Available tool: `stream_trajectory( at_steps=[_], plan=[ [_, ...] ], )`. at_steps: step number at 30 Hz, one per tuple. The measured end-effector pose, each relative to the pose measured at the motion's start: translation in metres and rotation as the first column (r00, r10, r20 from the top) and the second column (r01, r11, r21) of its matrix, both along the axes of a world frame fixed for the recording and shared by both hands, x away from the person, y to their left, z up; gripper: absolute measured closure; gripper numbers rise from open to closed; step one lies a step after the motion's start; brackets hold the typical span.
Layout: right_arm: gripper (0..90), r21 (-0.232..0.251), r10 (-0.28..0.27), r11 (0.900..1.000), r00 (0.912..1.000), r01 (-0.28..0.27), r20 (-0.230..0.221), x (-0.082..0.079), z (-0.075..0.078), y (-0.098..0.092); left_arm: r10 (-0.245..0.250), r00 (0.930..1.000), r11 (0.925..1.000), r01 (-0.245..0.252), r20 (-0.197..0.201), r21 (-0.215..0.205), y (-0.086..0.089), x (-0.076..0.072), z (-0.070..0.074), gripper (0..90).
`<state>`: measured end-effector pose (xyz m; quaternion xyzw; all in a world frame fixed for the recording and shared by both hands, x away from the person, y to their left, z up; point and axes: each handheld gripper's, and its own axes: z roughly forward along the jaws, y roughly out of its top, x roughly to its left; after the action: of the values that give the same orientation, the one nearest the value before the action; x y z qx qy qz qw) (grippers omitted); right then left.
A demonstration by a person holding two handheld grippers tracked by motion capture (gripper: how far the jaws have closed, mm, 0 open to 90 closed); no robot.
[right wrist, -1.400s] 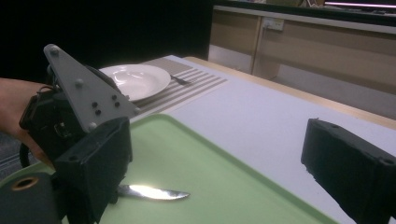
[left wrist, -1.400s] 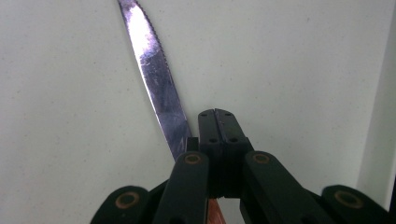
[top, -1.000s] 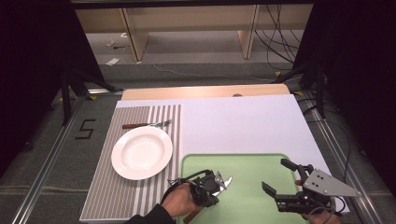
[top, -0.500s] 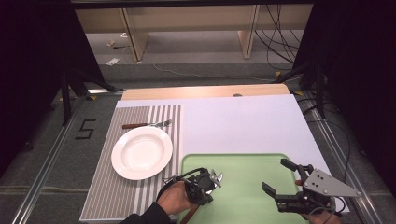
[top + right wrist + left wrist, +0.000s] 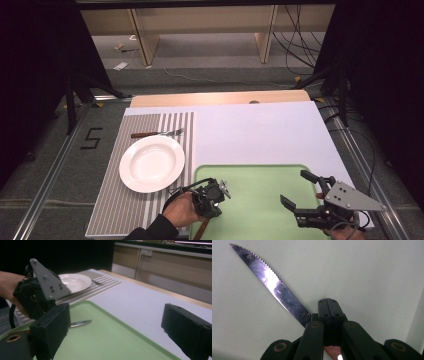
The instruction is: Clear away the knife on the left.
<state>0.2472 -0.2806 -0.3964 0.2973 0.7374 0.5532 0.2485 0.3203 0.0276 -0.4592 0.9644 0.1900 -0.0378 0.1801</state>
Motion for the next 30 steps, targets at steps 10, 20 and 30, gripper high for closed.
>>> stream_trajectory(
  at_steps=[10,20,30],
  plan=[
    [9.7,0.002,0.0,1.0,1.0,0.0,0.0,0.0,0.0,0.0,0.021,0.9996,0.9996,-0.021,-0.017,0.021,0.01,0.002,0.001,89.6],
    [9.8,-0.002,0.0,1.0,1.0,0.0,0.002,0.0,0.0,0.0,0.025,0.9994,0.9987,-0.024,-0.026,0.046,0.016,0.004,0.001,89.7],
    [9.8,-0.003,0.001,1.0,1.0,-0.001,0.002,0.0,0.0,0.0,0.027,0.9995,0.9974,-0.026,-0.017,0.068,0.02,0.003,0.002,89.7]
  ],
)
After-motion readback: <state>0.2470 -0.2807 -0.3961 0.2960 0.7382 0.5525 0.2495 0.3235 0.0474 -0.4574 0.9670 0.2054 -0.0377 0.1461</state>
